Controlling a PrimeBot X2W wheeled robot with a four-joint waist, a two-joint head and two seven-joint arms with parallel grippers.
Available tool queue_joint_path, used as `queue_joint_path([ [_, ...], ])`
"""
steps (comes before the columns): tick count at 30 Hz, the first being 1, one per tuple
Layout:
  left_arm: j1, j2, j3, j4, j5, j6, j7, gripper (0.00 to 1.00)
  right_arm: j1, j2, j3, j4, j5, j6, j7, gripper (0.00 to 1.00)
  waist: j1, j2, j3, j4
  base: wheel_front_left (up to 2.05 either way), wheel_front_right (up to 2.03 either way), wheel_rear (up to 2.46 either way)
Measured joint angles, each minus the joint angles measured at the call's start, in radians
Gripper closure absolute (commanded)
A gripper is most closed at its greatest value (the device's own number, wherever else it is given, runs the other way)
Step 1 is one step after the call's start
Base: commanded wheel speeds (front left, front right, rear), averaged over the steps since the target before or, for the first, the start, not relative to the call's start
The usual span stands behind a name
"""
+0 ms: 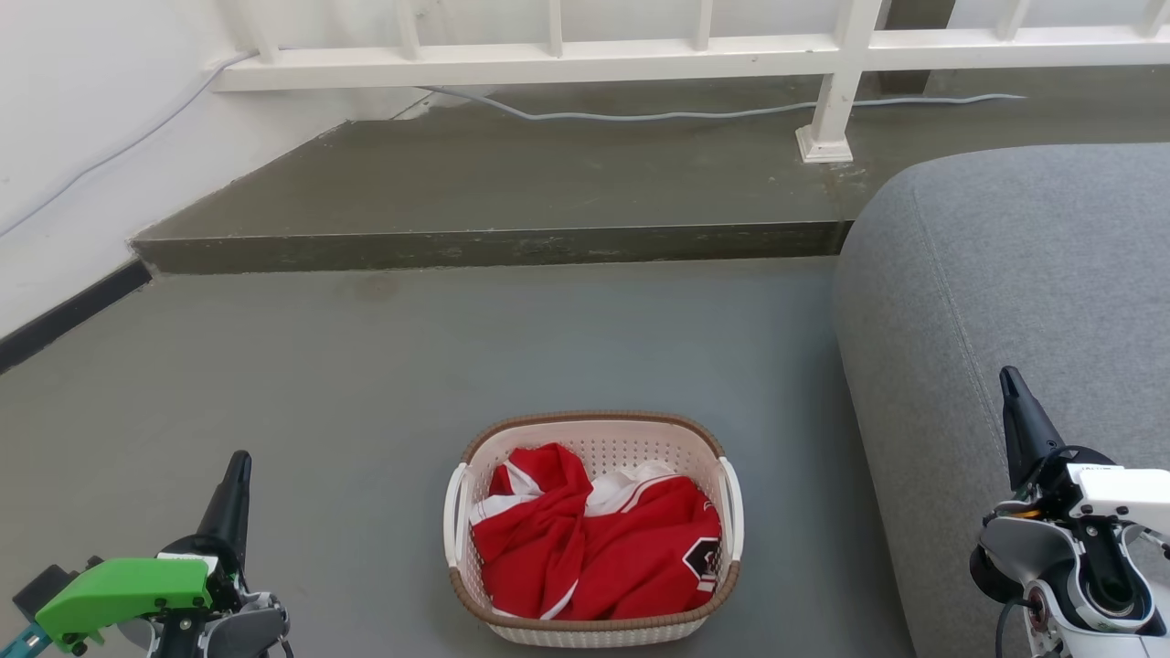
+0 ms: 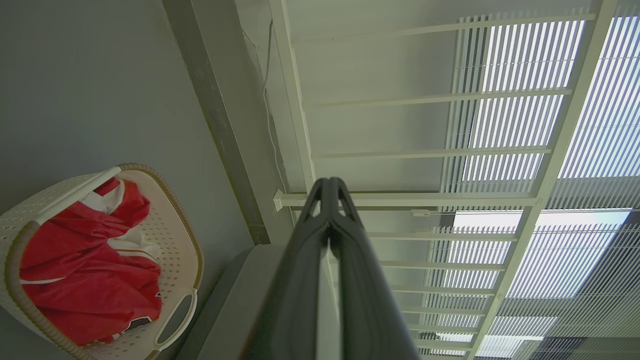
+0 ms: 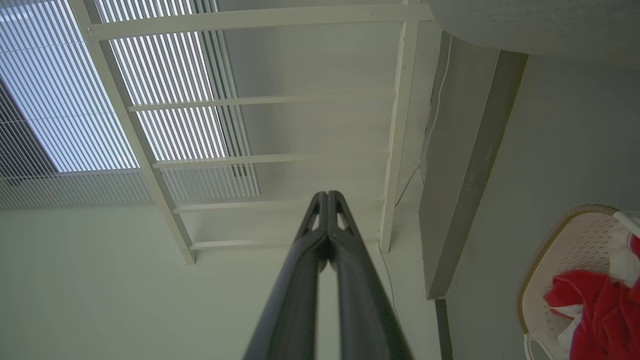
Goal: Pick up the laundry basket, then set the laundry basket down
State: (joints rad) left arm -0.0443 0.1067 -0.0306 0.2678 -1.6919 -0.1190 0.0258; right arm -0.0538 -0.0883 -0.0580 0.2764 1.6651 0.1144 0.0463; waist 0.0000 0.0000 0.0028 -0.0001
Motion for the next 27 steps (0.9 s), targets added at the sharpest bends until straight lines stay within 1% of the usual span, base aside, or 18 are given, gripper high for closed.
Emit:
queue_joint_path([
  [27,-0.001,0.000,0.002,0.008,0.000,-0.001,0.000,1.00,0.000,0.000,-0.002,0.004,0.000,0.003,0.002,1.00,0.0000,0.0000,0.000,0.000,0.00,0.00,0.00],
])
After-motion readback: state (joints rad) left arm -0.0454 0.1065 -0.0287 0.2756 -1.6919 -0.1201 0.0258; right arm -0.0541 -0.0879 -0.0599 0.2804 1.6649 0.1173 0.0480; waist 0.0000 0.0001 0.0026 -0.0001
